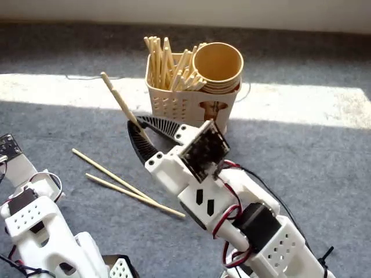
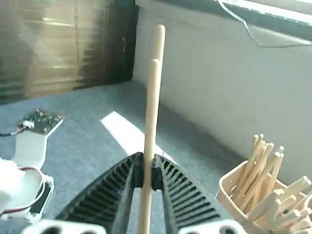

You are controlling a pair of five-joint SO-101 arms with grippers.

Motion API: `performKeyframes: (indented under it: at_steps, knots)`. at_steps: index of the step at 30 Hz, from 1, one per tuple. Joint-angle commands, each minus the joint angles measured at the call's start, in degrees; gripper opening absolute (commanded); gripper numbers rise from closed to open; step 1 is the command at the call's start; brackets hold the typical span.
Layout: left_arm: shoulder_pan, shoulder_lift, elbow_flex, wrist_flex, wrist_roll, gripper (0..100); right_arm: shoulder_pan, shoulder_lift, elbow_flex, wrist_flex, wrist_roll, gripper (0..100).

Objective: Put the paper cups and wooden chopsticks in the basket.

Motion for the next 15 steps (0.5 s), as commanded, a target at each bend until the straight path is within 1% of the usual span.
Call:
performKeyframes:
  at_steps: [1, 7, 15]
  knots:
    - [-0.3, -0.9, -1.8, -1.1, 0.4, 7, 0.7, -2.6, -0.3, -9.0, -0.4, 0.5]
    - [-0.3, -0.9, -1.8, -1.1, 0.4, 7, 1.4, -2.4, -0.7, -19.2, -0.2, 0.5]
    - [-0.3, -0.9, -1.8, -1.1, 0.4, 7, 12.4, -0.2, -0.7, -31.5, -0.2, 0.5]
